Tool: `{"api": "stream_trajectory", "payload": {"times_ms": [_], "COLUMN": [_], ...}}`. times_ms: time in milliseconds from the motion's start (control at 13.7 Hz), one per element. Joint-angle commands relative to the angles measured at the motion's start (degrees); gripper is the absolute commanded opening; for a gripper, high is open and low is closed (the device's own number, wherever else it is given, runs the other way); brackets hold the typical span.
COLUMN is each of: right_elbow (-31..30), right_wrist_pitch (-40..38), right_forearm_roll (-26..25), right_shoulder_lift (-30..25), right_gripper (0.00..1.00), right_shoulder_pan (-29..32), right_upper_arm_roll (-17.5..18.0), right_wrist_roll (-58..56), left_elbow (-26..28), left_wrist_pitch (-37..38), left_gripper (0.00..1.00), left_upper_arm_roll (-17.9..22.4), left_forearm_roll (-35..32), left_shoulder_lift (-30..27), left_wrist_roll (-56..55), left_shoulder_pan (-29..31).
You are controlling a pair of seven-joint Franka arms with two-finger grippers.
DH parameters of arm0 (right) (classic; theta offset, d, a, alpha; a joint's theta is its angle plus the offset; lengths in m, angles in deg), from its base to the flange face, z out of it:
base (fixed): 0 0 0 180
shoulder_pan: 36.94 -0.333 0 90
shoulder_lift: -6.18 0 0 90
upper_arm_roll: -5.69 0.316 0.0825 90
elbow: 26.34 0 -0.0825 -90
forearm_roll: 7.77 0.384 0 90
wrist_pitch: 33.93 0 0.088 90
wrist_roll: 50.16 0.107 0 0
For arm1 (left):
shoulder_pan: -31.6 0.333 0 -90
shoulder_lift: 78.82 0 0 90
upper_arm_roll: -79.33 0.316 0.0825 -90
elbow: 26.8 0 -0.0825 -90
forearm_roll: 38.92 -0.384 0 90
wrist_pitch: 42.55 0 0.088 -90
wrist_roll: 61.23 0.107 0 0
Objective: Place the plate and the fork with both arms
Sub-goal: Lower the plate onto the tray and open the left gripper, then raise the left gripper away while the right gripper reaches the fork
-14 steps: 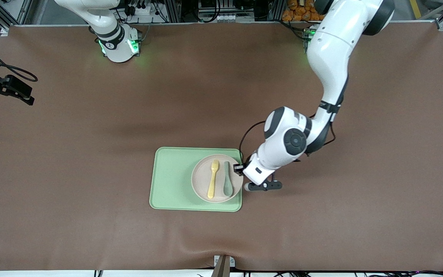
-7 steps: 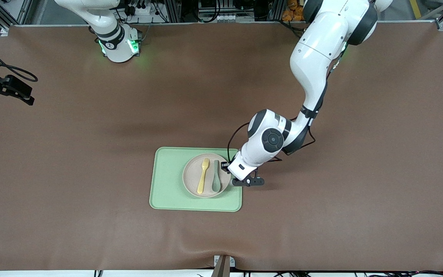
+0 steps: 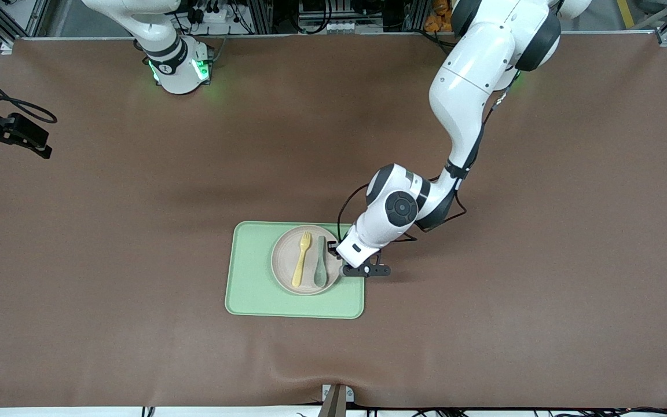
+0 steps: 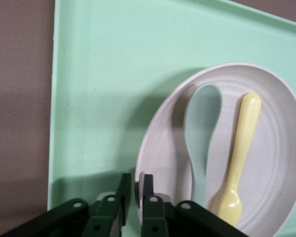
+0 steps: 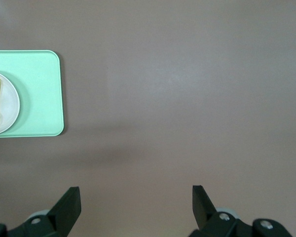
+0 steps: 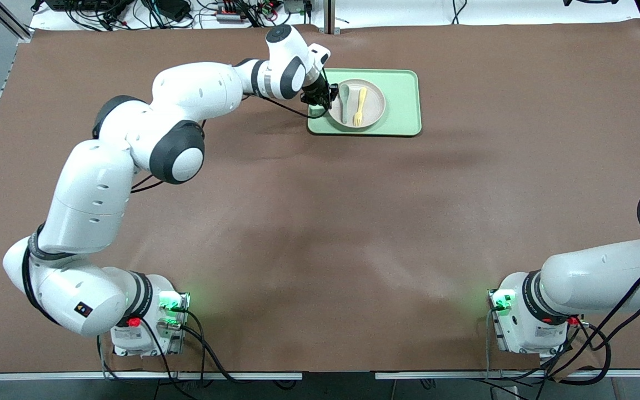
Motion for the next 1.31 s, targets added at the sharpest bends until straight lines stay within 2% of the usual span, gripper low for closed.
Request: {"api": "stream_trajectory", "payload": {"times_ms": [0,292,438,584,730,876,1022,1241], "right_elbow": [1.03,1.30,1.38,1.38,1.38,1.38,1.64,2.70], "right_wrist_pitch": [-0.26,0.18,1.66,1.94,2.98,3.69,3.87,9.13], "right_forearm_roll": [0.58,0.49,-0.12,-0.39,-0.13,0.23,0.23,1.89], "right_shoulder_lift": [0.69,1.40,2.36,2.80,4.55,7.80,10.08,13.60], "right_gripper": [1.00,1.00,1.00,1.00,1.00,1.00,1.00,1.00], "right_shoulder_pan": [0.21,0.12,-0.23,-1.11,-1.28,-2.68,-4.27,-5.06], "right_upper_arm_roll": [-0.09,-0.09,-0.01,0.34,0.35,0.52,1.13,1.84], "right_wrist_roll": [0.04,-0.39,-0.75,-0.66,-0.66,-0.57,-0.22,0.04], "left_elbow": [-1.43,0.06,0.07,0.15,0.15,0.07,0.15,0.15], "left_wrist_pitch": [-0.60,1.67,8.68,17.46,27.04,32.69,37.17,45.78], "left_gripper": [1.00,1.00,1.00,1.00,1.00,1.00,1.00,1.00], "left_upper_arm_roll": [0.72,0.81,1.50,4.31,4.85,4.67,4.67,4.67], "left_forearm_roll": [0.64,0.28,0.11,-0.94,-6.01,-11.13,-13.33,-14.66], "left_shoulder_lift": [0.17,-7.45,-12.55,-18.17,-23.27,-27.67,-31.28,-36.64], "left_wrist_roll": [-0.68,-0.77,-0.85,-0.68,-0.15,0.11,1.25,7.92], "left_shoulder_pan": [-0.30,1.19,3.21,5.57,9.26,13.22,16.03,20.60]}}
